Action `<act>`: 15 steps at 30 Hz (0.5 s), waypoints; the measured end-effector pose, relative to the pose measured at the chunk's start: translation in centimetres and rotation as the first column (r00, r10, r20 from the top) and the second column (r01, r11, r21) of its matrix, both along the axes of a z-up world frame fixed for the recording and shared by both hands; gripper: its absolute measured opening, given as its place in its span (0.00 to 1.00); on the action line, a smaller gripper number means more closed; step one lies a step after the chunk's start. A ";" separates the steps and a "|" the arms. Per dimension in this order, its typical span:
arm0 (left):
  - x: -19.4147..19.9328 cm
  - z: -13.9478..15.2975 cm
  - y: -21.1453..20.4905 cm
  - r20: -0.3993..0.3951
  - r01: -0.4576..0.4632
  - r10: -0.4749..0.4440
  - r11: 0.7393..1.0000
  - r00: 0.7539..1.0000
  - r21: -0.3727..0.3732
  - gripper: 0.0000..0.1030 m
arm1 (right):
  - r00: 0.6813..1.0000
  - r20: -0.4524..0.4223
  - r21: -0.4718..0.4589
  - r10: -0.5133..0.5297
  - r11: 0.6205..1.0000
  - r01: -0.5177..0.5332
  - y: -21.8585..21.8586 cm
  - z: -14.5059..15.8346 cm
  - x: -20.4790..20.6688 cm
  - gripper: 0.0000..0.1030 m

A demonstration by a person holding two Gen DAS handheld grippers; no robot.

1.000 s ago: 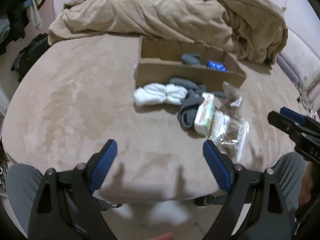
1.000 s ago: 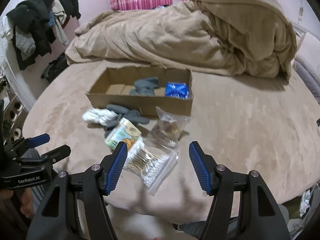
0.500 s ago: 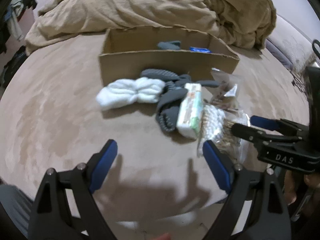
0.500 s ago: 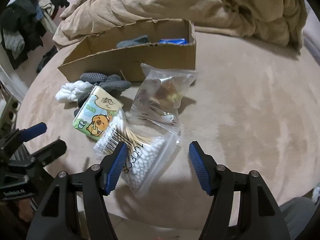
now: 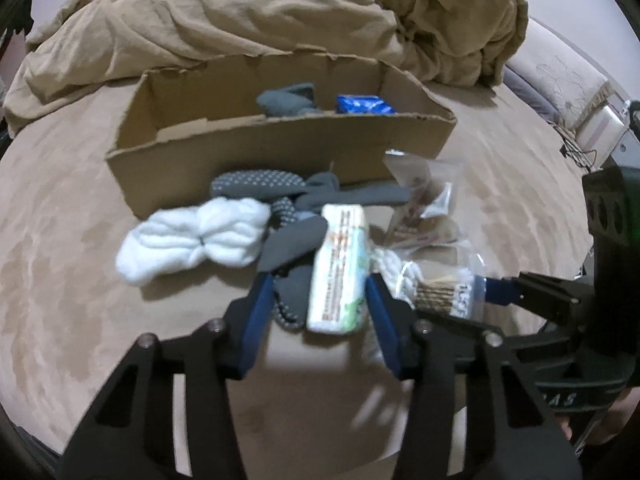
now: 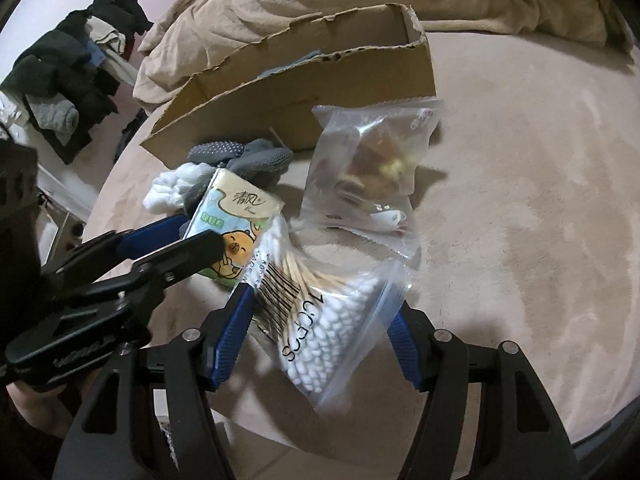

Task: Organize objects
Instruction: 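Grasp the green-white tissue pack with the left tool while the right tool grasps the cotton swab bag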

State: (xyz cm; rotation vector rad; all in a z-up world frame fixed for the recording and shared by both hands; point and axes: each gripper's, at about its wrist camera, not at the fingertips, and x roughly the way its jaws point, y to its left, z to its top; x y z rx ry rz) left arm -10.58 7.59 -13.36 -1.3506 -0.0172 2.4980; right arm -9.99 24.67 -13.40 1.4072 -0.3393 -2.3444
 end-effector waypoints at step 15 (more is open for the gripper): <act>2.7 3.4 -1.1 -0.044 -0.015 0.018 0.998 0.999 0.069 0.30 | 0.995 -0.095 0.037 0.001 0.999 0.003 1.3 3.4 2.9 0.37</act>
